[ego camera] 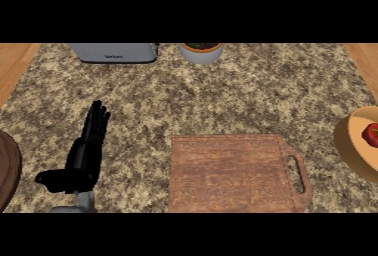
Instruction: Pick the bell pepper from the cutting board and place it in the pot
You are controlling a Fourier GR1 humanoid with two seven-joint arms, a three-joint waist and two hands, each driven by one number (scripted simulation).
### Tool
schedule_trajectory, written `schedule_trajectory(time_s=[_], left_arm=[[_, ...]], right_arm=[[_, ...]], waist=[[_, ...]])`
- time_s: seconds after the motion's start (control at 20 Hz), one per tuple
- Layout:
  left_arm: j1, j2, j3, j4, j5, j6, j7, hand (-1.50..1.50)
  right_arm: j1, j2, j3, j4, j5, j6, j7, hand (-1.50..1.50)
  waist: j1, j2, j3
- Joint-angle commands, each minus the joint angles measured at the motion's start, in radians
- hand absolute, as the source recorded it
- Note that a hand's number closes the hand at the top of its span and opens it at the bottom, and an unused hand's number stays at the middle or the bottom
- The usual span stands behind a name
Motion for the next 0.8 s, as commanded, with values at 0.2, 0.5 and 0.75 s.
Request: schedule_trajectory(time_s=[0.2, 0.5, 0.75], left_arm=[[-0.012, 0.003, 0.014, 0.043, 0.0, -0.018, -0.05, 0.0], [-0.03, -0.015, -0.013, -0.004, -0.023, 0.01, 0.023, 0.0], [0.02, 0.011, 0.005, -0.044, 0.009, -0.028, 0.024, 0.0]], right_arm=[[-0.012, -0.181, -0.076, 0.31, -0.081, 0.008, -0.205, -1.5], [0.034, -0.332, -0.103, 0.425, -0.113, 0.114, -0.269, -1.5], [0.054, -0.334, -0.095, 0.476, -0.118, 0.06, -0.322, -1.5]], waist=[[0.012, 0.007, 0.002], [0.013, 0.009, 0.005], [0.018, 0.007, 0.004]])
